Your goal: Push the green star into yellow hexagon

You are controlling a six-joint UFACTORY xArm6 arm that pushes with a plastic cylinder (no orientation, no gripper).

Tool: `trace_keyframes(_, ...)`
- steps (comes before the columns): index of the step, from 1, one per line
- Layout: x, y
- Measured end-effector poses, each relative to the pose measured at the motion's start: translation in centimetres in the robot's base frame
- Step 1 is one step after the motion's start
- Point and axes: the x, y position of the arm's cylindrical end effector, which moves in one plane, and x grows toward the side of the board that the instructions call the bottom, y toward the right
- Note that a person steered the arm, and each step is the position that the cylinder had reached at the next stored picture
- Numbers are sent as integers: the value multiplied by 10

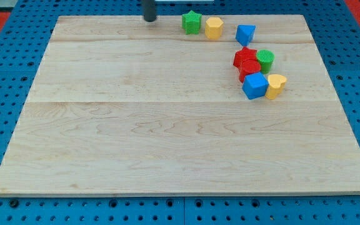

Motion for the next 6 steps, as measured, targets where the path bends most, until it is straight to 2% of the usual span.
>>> trace_keyframes(1, -2, 50)
trace_keyframes(2, 1, 55)
trace_keyframes(3, 26, 69)
trace_keyframes(4, 42, 58)
trace_keyframes(5, 95, 31)
trace_keyframes(6, 180, 61)
